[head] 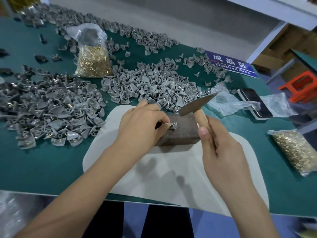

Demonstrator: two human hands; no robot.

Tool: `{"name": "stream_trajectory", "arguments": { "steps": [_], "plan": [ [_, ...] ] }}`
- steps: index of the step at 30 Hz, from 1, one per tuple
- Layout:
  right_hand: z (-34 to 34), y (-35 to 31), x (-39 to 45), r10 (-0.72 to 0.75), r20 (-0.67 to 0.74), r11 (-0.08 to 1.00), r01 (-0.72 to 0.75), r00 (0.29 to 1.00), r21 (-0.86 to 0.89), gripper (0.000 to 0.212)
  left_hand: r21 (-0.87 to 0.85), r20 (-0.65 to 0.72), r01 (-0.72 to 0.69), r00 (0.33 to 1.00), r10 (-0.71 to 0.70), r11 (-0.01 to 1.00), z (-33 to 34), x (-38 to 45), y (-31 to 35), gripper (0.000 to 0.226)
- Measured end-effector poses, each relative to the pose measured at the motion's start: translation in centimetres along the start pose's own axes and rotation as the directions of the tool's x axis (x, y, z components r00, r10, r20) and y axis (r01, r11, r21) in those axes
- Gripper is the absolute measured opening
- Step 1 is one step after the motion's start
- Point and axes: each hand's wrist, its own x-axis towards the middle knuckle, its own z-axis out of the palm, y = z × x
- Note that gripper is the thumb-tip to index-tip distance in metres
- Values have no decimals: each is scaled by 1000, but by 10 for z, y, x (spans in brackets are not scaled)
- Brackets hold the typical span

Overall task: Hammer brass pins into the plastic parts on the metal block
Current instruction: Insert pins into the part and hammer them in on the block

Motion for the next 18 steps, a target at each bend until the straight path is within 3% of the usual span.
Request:
{"name": "stream_trajectory", "arguments": {
  "steps": [2, 6, 9, 13, 16, 18],
  "plan": [
    [3, -4, -1, -10, -3, 1000, 10, 1000, 0, 32, -3, -2, -3, 1000, 3, 1000, -1, 0, 0, 4],
    [5, -5, -6, 18, 119, 998, -11, 993, -58, 34, 32, -8, -1, 1000, 1, 999, -1, -1, 0, 6],
    [6, -5, -10, 10, 15, 999, -10, 1000, -36, 34, 37, -16, 1, 1000, 0, 999, 0, -1, 0, 8],
    [4, -5, -6, 26, 82, 996, -19, 996, -83, 34, 52, -15, -3, 1000, 4, 999, 1, -1, 1, 10],
    [4, -9, -4, 15, 23, 999, -15, 1000, -32, 31, 47, -10, 9, 1000, -8, 999, 1, 0, 1, 10],
    [5, -12, -1, 8, 88, 996, -1, 996, -87, 24, 53, -11, 18, 1000, -18, 998, 1, 1, 0, 10]
  ]
}}
